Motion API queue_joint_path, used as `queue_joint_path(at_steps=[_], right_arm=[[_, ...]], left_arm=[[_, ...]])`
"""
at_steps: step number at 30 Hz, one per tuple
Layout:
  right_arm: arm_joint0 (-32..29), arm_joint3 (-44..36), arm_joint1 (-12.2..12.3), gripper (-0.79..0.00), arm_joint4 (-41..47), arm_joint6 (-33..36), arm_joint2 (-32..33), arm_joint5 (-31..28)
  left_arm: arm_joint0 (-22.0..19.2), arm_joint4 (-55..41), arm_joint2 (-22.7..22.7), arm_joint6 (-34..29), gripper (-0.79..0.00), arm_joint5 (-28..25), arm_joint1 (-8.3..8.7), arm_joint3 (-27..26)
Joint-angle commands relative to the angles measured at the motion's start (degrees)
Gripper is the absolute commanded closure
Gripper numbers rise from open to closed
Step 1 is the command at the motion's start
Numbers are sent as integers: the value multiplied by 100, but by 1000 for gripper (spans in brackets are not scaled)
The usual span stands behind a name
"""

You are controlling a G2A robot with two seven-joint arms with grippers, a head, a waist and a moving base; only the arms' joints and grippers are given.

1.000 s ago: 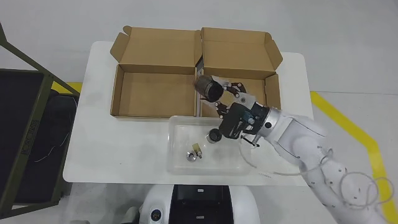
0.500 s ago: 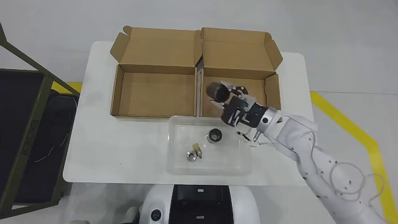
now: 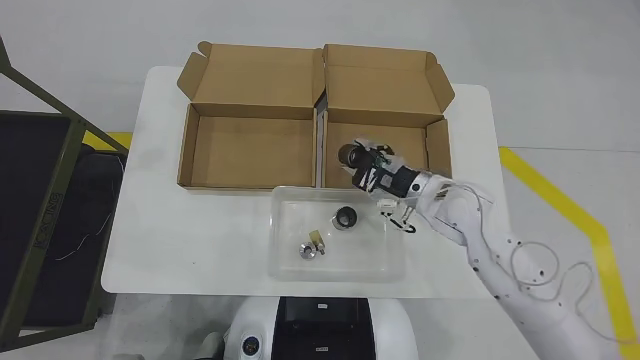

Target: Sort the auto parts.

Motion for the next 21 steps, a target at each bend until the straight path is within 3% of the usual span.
queue_joint_path(at_steps=[1, 21], right_arm=[[112, 177, -37, 0, 29, 33, -80, -15], [1189, 1708, -484, 0, 299, 207, -860, -76]], left_arm=[[0, 0, 0, 0, -785, 0, 0, 0], [0, 0, 0, 0, -785, 0, 0, 0]])
